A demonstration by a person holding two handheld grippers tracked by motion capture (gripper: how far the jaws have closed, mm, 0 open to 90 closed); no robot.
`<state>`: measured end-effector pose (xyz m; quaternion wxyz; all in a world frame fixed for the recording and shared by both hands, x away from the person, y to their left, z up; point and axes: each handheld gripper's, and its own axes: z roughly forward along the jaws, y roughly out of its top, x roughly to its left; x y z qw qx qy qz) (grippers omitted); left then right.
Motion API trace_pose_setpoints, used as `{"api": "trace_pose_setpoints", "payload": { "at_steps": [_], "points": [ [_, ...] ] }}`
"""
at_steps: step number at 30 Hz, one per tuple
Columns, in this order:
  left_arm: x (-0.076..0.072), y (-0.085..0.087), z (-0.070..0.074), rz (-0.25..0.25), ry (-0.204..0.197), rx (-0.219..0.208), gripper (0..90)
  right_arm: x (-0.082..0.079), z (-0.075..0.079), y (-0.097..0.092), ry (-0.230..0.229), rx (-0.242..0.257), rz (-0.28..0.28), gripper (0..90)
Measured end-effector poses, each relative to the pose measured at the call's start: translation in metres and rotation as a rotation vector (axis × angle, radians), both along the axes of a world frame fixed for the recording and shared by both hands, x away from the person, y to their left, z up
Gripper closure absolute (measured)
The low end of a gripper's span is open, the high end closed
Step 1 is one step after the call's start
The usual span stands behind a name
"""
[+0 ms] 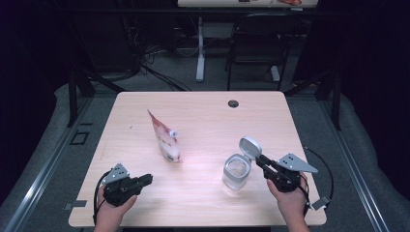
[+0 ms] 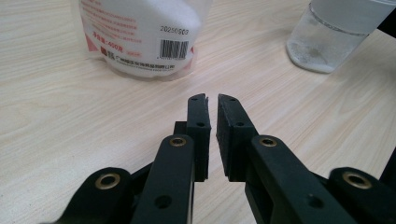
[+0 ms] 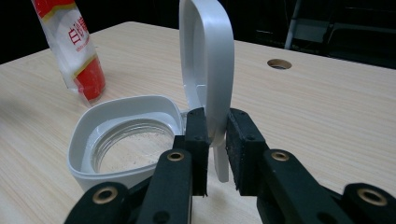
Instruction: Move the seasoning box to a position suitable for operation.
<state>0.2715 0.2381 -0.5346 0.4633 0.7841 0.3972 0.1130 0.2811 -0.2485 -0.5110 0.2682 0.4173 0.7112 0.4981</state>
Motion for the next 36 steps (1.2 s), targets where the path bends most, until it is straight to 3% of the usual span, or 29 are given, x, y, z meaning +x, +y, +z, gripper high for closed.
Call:
{"api": "trace_pose_setpoints", "payload": {
  "at_steps": [15,23,36],
  "points": [
    [0.002,0.002,0.0,0.012,-0.011,0.005,79.2,-0.015,0.0,-0.002,0.02,-0.011,-0.002,72.7],
    [0.004,0.001,0.001,0.012,-0.019,0.001,77.4,-0.027,0.004,-0.002,0.003,-0.035,-0.01,69.5],
    [0.006,0.003,-0.001,0.03,-0.008,-0.006,73.9,-0.03,0.005,0.001,-0.012,-0.03,0.014,65.1]
  ]
}}
